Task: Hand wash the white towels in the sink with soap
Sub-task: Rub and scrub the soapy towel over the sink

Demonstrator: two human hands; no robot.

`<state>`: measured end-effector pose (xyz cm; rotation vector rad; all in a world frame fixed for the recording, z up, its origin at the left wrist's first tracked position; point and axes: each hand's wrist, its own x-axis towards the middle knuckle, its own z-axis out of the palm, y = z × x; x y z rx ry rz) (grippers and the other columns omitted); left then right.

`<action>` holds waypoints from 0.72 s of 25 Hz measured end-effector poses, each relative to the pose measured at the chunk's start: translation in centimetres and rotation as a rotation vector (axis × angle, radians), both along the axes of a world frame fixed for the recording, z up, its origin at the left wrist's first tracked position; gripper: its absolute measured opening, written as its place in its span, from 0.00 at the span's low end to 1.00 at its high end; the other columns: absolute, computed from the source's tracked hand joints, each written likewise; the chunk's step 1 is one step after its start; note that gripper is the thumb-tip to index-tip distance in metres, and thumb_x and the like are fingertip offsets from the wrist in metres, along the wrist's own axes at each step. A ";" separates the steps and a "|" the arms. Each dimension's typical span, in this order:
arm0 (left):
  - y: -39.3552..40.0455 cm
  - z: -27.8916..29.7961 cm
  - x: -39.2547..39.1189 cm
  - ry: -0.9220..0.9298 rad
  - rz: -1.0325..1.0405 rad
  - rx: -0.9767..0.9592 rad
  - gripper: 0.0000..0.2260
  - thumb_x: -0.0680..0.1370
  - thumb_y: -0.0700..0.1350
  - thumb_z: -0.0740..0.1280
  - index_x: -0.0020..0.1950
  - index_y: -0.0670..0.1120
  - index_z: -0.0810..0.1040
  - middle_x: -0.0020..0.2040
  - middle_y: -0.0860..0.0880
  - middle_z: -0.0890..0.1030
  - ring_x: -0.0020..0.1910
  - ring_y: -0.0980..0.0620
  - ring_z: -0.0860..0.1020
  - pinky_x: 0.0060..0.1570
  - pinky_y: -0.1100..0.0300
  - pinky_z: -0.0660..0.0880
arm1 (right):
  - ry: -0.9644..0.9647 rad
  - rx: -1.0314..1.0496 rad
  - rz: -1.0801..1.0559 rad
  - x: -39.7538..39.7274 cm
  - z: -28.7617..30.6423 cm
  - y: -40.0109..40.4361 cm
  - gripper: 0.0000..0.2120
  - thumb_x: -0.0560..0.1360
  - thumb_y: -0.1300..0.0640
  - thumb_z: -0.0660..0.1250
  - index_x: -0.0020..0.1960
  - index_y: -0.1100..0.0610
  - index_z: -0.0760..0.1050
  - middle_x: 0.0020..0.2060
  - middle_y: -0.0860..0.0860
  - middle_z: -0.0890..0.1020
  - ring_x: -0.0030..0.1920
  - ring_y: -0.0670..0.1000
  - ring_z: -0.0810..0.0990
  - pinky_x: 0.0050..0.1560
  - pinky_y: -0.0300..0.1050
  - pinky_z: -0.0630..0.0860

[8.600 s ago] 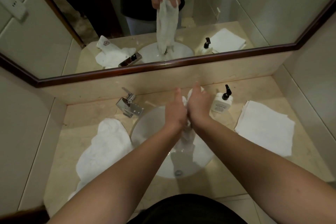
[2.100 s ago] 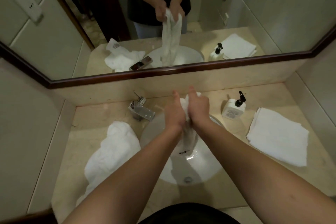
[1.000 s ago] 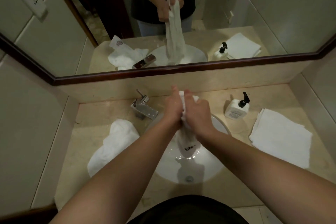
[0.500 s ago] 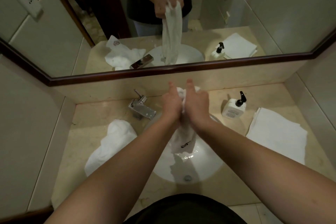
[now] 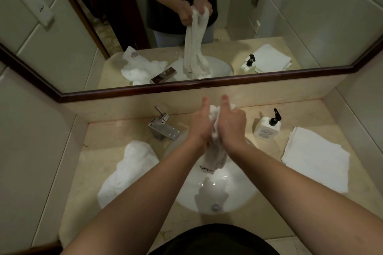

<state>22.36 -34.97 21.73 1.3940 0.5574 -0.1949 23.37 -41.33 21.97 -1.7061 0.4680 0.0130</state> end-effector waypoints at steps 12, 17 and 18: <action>1.0 0.1 0.2 0.088 0.130 0.055 0.22 0.83 0.57 0.59 0.39 0.44 0.77 0.33 0.49 0.79 0.35 0.52 0.78 0.36 0.59 0.73 | 0.051 0.005 0.121 -1.6 -0.5 1.5 0.20 0.80 0.41 0.60 0.38 0.53 0.78 0.33 0.50 0.82 0.33 0.44 0.81 0.33 0.38 0.74; 0.3 -0.6 -0.3 0.026 0.094 0.102 0.24 0.83 0.59 0.57 0.36 0.44 0.77 0.35 0.44 0.81 0.37 0.49 0.79 0.45 0.51 0.78 | 0.052 0.032 -0.049 0.1 0.0 1.0 0.24 0.80 0.40 0.60 0.34 0.56 0.77 0.32 0.52 0.83 0.34 0.49 0.82 0.38 0.46 0.77; 0.7 -0.6 -0.1 0.055 0.117 0.096 0.25 0.83 0.60 0.57 0.38 0.44 0.77 0.35 0.43 0.81 0.36 0.50 0.79 0.43 0.52 0.79 | 0.048 0.021 0.012 -0.8 -0.2 1.3 0.24 0.80 0.40 0.60 0.35 0.56 0.77 0.32 0.52 0.83 0.34 0.49 0.82 0.37 0.45 0.77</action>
